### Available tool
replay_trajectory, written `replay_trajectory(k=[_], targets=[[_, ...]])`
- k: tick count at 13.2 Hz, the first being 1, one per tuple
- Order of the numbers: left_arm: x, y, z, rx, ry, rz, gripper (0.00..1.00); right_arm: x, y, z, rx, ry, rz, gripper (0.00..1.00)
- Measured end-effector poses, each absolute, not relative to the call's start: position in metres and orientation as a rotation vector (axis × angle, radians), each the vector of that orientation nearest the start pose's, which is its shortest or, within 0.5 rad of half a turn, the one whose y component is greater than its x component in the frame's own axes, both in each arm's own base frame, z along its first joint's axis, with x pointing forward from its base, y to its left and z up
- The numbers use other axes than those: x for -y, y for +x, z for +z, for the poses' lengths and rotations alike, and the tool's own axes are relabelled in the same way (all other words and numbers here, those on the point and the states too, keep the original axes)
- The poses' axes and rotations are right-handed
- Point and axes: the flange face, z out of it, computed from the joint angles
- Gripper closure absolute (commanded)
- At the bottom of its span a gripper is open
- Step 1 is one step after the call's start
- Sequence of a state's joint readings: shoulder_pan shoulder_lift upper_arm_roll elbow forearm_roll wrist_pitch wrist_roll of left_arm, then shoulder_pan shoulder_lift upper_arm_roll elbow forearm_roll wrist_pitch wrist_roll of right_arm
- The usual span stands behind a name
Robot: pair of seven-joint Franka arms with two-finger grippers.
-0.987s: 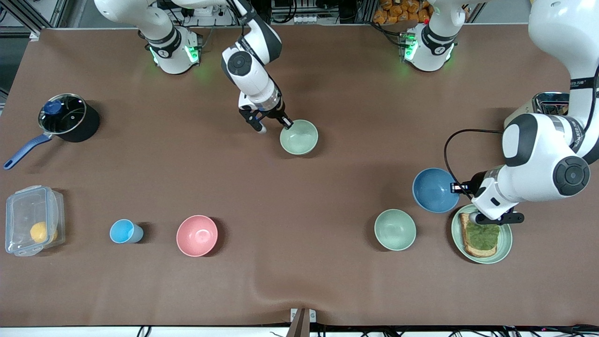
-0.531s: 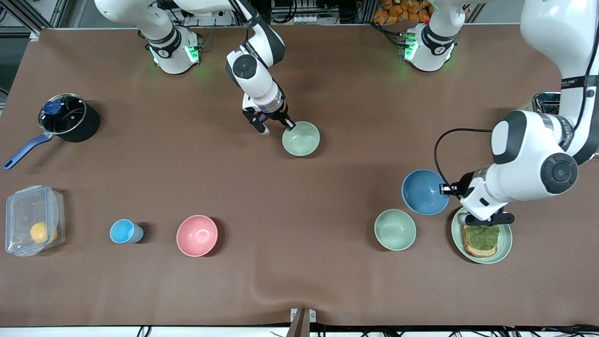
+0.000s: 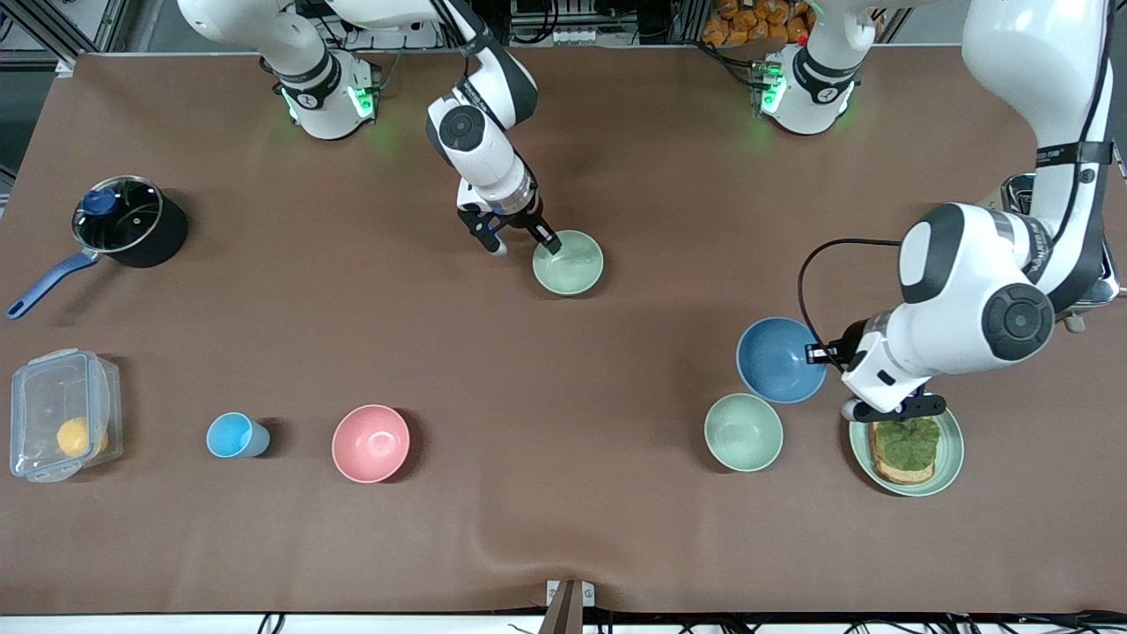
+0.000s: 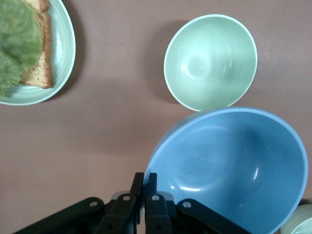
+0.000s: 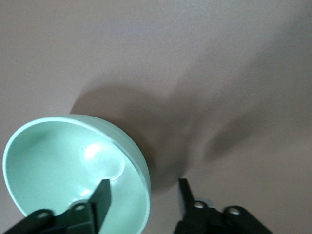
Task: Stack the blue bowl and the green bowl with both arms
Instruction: 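Lift the blue bowl with the left gripper and carry it toward the green bowl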
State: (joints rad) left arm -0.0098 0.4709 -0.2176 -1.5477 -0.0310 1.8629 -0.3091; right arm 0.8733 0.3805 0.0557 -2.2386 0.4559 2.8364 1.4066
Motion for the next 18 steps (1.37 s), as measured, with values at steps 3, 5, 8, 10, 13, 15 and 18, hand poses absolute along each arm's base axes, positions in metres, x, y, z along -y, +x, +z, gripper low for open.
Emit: replay_trajectory(k=[3, 5, 8, 10, 13, 15, 18], targets=[[0.148, 0.652, 0.372, 0.245, -3.196, 0.291, 1.00, -0.436, 0.358, 0.219, -1.280, -2.565, 0.157, 0.00], [0.167, 0.647, 0.372, 0.289, -3.185, 0.295, 1.00, -0.434, 0.365, 0.225, -1.342, -2.562, 0.199, 0.00], [0.194, 0.640, 0.373, 0.320, -3.174, 0.299, 1.00, -0.423, 0.387, 0.240, -1.523, -2.513, 0.295, 0.00], [0.202, 0.638, 0.373, 0.336, -3.171, 0.300, 1.00, -0.409, 0.400, 0.240, -1.640, -2.467, 0.332, 0.00], [0.223, 0.630, 0.375, 0.377, -3.172, 0.314, 1.00, -0.379, 0.419, 0.232, -1.829, -2.398, 0.396, 0.00], [0.245, 0.619, 0.370, 0.375, -3.164, 0.335, 1.00, -0.357, 0.434, 0.225, -1.934, -2.314, 0.436, 0.00], [0.262, 0.607, 0.355, 0.396, -3.147, 0.358, 1.00, -0.344, 0.443, 0.204, -2.048, -2.172, 0.475, 0.00]])
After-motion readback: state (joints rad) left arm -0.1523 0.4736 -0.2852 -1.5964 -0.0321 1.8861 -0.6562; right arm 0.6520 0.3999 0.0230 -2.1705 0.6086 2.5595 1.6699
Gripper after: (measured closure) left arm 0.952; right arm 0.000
